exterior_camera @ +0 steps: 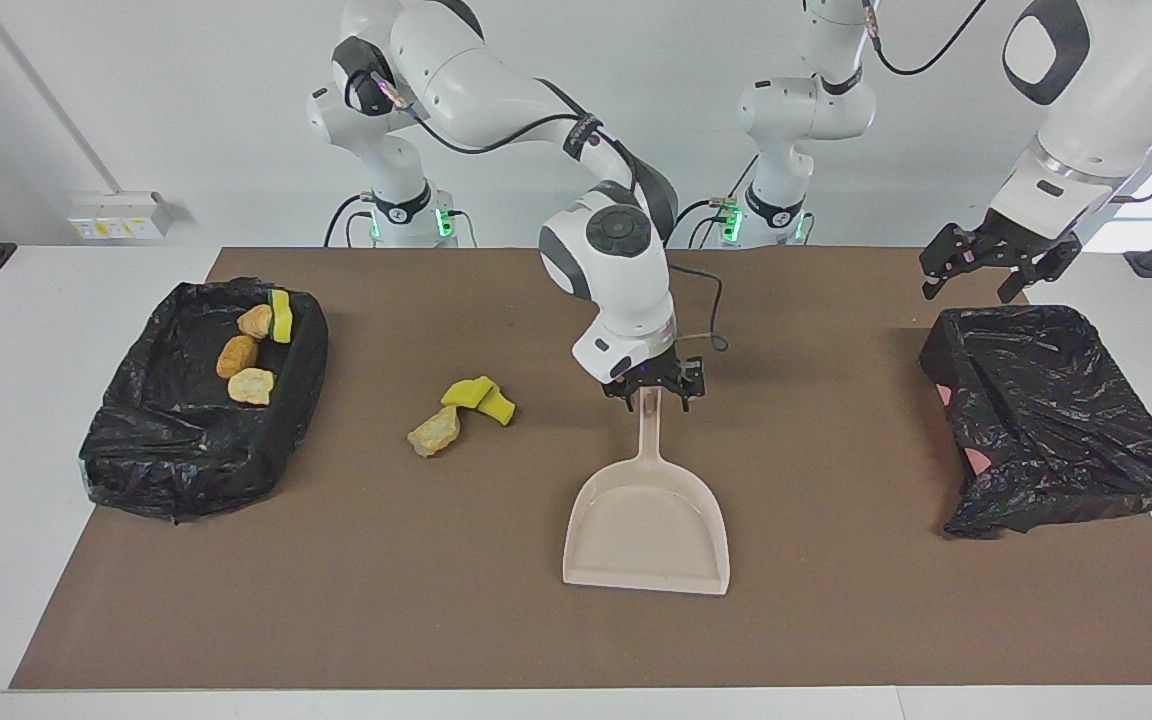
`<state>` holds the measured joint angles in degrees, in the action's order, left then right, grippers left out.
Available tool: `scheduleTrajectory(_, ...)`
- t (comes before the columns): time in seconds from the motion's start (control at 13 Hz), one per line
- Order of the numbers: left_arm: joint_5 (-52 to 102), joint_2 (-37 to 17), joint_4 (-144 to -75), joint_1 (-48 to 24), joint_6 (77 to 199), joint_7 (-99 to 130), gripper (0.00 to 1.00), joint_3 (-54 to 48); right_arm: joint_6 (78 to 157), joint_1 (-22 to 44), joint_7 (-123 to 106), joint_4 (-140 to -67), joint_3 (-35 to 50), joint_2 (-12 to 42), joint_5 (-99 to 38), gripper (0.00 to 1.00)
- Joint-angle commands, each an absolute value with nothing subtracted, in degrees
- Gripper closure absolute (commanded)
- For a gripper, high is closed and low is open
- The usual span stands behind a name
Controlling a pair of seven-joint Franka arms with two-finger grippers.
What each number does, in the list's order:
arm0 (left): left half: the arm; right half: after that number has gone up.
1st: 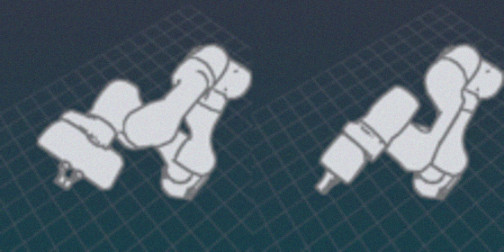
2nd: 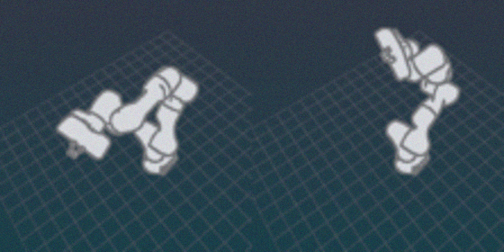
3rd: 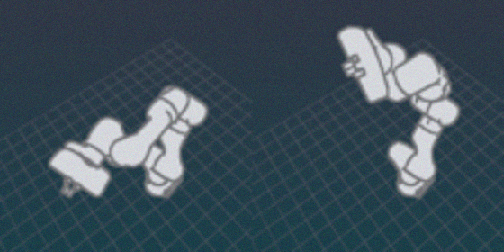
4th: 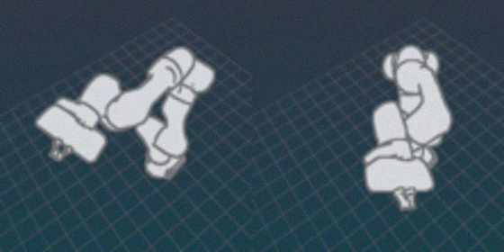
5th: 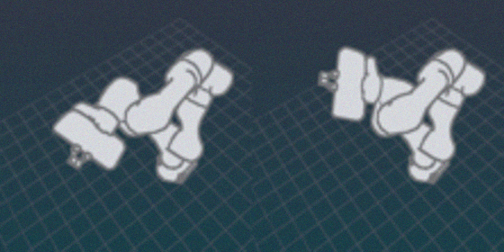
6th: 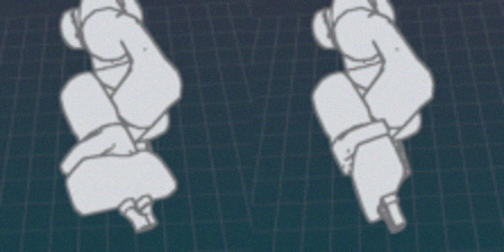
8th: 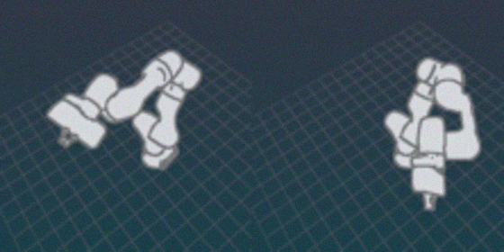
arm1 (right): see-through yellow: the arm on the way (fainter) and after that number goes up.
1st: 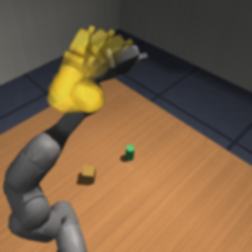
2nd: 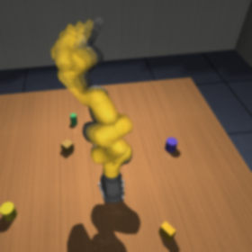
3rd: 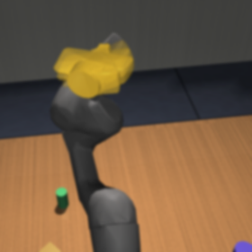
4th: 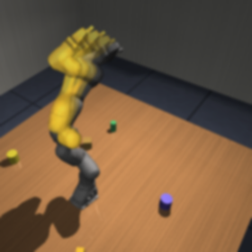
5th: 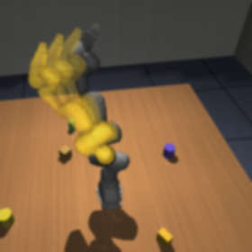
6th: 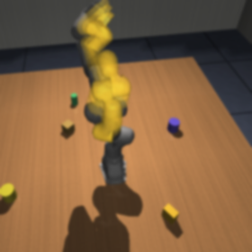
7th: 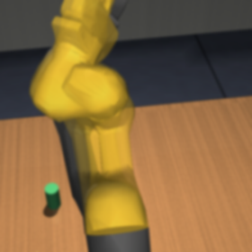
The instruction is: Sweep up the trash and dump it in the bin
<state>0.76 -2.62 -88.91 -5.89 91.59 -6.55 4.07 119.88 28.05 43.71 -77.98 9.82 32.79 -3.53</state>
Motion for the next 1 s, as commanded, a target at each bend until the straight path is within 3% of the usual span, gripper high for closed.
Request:
scheduleTrajectory(0.0, 0.4, -4.0, -89.6, -8.6, 95.3, -6.4, 0.00, 4.2, 113.3, 26.7, 41.1, -82.9, 9.9, 25.3, -5.3, 0.00)
scheduleTrajectory(0.39, 1.4, -8.5, -89.2, -14.4, 101.6, -1.6, 0.00, 4.1, 110.7, 33.2, 41.6, -104.2, 10.5, 9.6, -6.1, 0.00)
scheduleTrajectory(0.62, 1.3, -11.8, -89.5, -18.4, 106.7, 3.7, 0.00, 4.2, 117.7, 37.0, 41.9, -118.4, 10.5, 1.9, -12.5, 0.00)
scheduleTrajectory(0.92, 1.0, -17.5, -89.2, -24.1, 113.8, 11.4, 0.00, 4.2, 127.0, 43.6, 48.5, -125.7, 10.5, 3.3, -13.3, 0.00)
